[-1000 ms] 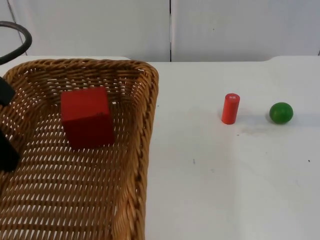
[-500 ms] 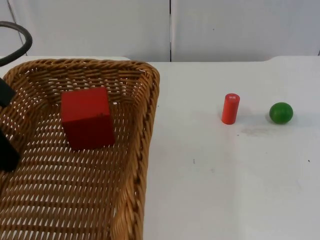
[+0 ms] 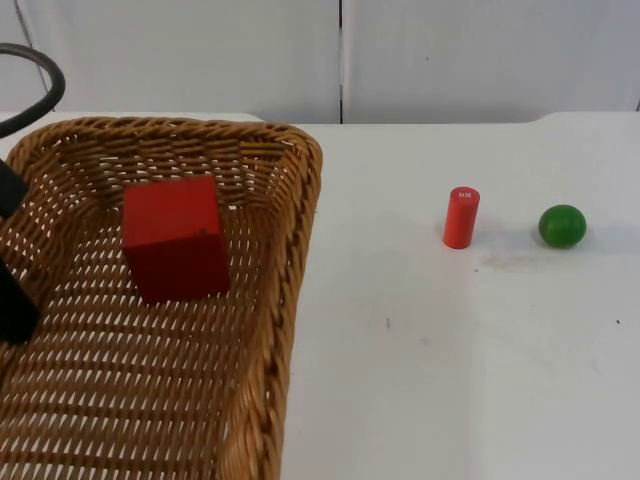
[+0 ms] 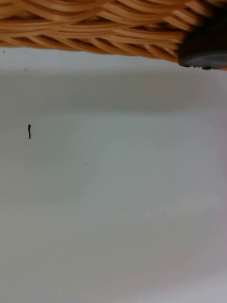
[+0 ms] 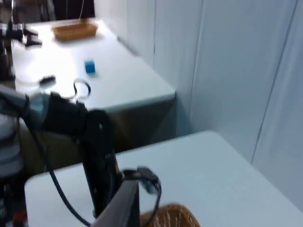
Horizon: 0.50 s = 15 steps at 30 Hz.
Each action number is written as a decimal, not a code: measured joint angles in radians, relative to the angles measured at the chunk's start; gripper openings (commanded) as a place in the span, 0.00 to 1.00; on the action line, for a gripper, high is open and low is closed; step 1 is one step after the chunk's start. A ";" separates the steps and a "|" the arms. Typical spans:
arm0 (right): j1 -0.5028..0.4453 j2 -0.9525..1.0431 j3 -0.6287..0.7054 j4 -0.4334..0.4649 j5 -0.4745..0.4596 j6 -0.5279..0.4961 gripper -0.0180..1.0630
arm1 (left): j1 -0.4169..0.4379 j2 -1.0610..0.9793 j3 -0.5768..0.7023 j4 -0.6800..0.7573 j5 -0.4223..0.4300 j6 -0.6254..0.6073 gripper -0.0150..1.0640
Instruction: Pick up the basket with the left hand and place the object to the left of the red cylinder into the basket with the right hand.
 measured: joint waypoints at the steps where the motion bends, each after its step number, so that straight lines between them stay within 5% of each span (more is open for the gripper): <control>1: 0.000 -0.035 0.031 0.021 -0.030 0.000 0.99 | 0.000 0.000 0.000 0.000 0.000 0.000 0.01; 7: 0.000 -0.210 0.151 0.137 -0.162 0.000 0.99 | 0.000 0.000 0.000 0.000 0.000 0.002 0.01; 15: 0.000 -0.310 0.187 0.167 -0.218 0.034 0.99 | 0.000 0.000 0.000 0.000 0.000 0.008 0.01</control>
